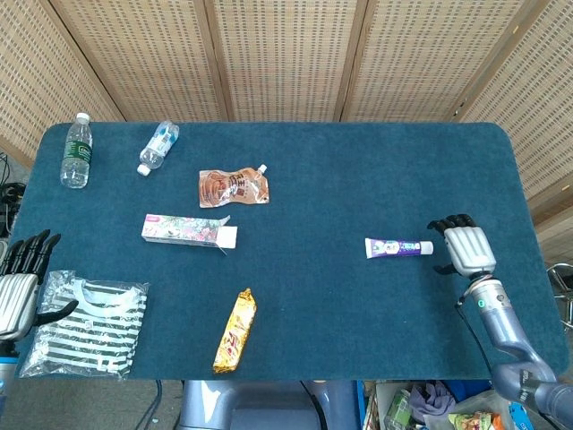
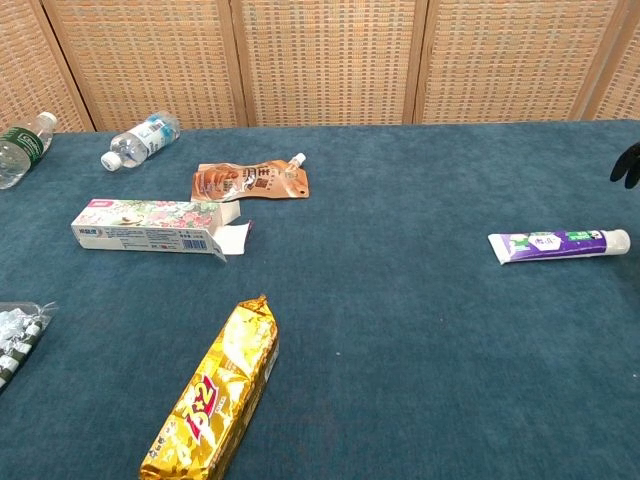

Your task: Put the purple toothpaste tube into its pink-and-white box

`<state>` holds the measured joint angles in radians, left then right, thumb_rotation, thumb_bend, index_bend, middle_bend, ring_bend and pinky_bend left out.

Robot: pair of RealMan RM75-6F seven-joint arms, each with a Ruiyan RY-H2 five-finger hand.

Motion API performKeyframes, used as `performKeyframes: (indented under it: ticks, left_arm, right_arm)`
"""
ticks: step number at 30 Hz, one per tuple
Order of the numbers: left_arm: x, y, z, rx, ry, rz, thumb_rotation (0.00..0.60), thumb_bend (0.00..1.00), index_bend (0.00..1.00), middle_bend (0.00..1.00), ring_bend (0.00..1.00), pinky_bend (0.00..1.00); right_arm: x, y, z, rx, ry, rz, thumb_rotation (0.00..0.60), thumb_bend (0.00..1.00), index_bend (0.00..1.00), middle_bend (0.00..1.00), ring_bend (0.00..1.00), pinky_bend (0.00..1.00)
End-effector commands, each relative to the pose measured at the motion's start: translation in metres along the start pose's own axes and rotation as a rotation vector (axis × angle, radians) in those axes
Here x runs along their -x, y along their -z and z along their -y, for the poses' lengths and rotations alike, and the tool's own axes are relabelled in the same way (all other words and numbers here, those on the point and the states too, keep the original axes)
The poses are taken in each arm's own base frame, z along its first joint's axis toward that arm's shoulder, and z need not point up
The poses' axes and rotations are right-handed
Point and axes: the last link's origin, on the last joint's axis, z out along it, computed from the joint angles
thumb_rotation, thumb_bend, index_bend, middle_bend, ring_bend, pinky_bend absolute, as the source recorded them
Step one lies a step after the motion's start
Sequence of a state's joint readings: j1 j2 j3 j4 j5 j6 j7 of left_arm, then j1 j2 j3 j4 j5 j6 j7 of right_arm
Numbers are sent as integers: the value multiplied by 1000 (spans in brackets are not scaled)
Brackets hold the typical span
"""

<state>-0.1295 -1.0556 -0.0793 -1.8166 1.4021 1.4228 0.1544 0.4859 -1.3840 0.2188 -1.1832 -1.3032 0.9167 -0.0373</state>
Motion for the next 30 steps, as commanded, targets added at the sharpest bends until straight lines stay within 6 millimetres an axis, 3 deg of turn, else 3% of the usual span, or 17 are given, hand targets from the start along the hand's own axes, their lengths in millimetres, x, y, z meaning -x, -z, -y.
performKeyframes:
  ticks: [1,13,30]
  left_arm:
    - [0,-1,0,-3,0,3,600,183,0,0,0,0]
    - [1,-4,1,-11,-8,14,600,183,0,0,0,0]
    - [1,-7,3,-28,-9,18,600,184,0,0,0,0]
  right_arm:
    - [9,-13,8,7,-10,6,600,105,338,394,270,214]
    - [38,-41,28,18,-8,34,600,151,348,398,272,238]
    - [48,-56,36,25,16,93,600,303,380,425,287,255]
